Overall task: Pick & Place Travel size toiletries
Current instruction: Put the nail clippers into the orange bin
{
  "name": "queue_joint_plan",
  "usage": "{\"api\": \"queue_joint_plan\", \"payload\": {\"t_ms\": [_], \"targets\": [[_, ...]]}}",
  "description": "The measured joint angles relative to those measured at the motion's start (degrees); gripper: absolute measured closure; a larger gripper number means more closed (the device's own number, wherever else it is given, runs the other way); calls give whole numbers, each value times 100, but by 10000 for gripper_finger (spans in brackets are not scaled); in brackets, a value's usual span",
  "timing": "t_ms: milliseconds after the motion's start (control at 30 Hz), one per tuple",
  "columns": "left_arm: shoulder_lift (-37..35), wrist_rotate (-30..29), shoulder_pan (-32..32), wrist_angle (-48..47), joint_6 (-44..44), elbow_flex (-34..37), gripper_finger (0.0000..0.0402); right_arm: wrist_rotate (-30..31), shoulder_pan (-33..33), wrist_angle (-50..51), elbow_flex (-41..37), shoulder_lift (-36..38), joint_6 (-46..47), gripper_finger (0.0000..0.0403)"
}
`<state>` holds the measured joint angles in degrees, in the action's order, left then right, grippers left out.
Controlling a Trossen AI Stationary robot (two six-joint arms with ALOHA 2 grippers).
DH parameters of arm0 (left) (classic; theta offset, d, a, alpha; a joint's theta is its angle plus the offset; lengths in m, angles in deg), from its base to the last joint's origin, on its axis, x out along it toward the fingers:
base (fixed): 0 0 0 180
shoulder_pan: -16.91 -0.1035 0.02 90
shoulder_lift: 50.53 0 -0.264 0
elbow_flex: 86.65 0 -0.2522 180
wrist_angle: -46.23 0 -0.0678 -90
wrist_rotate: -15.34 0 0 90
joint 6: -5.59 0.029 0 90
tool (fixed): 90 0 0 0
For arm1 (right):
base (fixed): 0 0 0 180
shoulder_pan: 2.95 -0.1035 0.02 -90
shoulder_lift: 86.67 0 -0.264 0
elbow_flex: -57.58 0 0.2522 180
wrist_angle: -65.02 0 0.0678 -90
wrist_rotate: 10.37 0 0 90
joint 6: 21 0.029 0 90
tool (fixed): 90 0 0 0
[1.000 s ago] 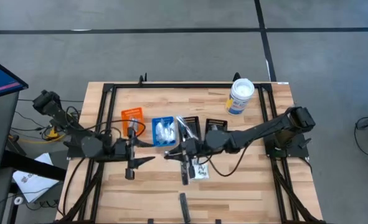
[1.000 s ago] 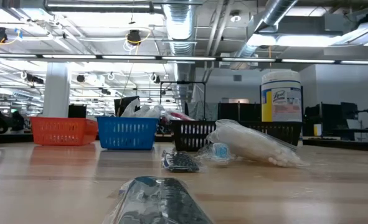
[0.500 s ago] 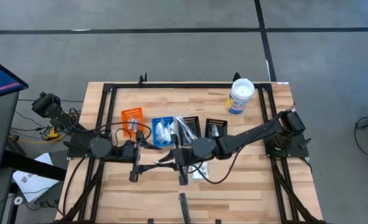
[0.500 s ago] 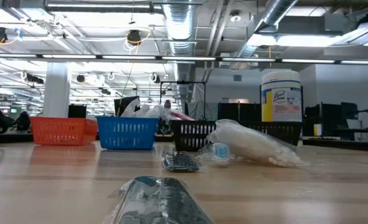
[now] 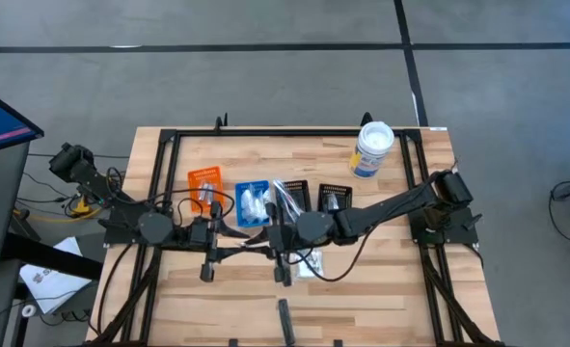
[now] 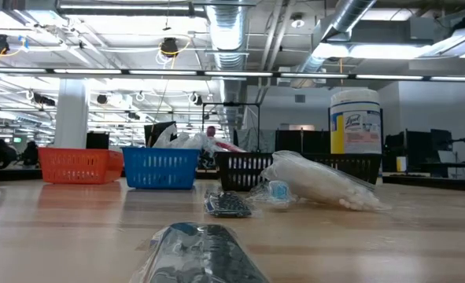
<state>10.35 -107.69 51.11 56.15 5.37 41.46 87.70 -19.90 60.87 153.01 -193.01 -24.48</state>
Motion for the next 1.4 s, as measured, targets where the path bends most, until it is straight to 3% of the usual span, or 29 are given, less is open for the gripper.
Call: {"api": "queue_joint_plan", "payload": {"t_ms": [133,200,633,800,1033,1400], "targets": [[0,8,4,-6,5,0,365,13,30,13,0,0,11,375],[0,-40,2,-15,-4,0,384,16,48,16,0,0,44,354],[-2,-40,27,-35,-145,0,385,-29,40,23,-2,0,52,177],[-2,0,33,-70,-222,0,385,-4,64,228,-2,48,115,128],[-2,-57,33,-83,-315,0,385,-3,142,393,-4,79,159,108],[-305,-918,291,-456,-355,0,385,-10,226,866,-9,77,-21,108]]}}
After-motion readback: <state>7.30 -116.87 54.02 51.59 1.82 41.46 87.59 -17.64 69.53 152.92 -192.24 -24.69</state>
